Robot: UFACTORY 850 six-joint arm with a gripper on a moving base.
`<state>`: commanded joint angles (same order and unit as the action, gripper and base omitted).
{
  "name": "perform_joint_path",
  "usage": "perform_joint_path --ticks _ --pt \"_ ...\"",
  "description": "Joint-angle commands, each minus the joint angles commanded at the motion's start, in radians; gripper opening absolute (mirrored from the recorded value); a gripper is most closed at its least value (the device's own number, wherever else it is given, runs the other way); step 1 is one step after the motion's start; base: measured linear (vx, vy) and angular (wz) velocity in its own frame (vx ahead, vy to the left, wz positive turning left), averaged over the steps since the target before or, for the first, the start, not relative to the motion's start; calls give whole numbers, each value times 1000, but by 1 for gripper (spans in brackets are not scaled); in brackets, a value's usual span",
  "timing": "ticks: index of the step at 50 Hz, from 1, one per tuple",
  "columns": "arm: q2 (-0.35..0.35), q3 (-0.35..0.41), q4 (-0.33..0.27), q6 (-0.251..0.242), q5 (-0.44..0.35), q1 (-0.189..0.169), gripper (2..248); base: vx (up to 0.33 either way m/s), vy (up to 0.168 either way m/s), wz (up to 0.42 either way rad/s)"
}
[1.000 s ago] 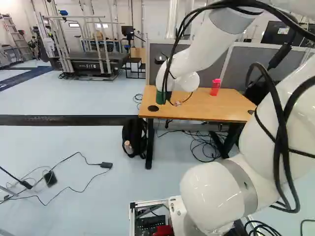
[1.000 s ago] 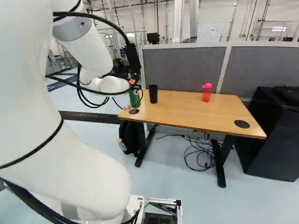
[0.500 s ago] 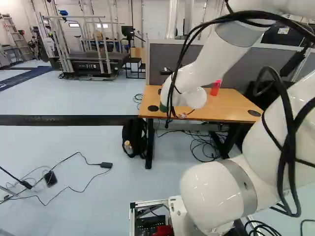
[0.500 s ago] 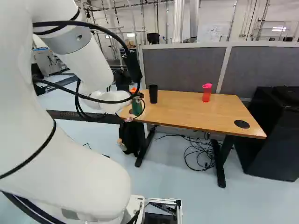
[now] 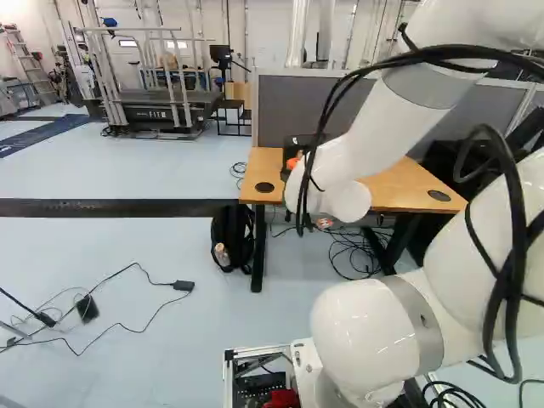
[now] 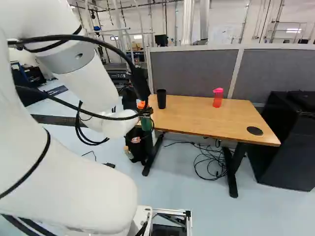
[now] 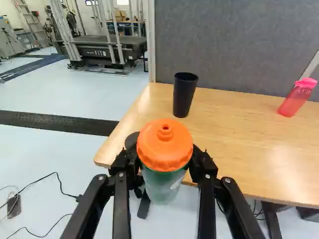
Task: Pick up the green bottle from the table
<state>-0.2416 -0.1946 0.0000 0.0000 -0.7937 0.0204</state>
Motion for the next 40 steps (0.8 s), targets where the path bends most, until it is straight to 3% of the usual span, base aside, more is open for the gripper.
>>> perform_joint_path --ticks 40 --pt "-37 107 0 0 -78 -20 121 0 0 0"
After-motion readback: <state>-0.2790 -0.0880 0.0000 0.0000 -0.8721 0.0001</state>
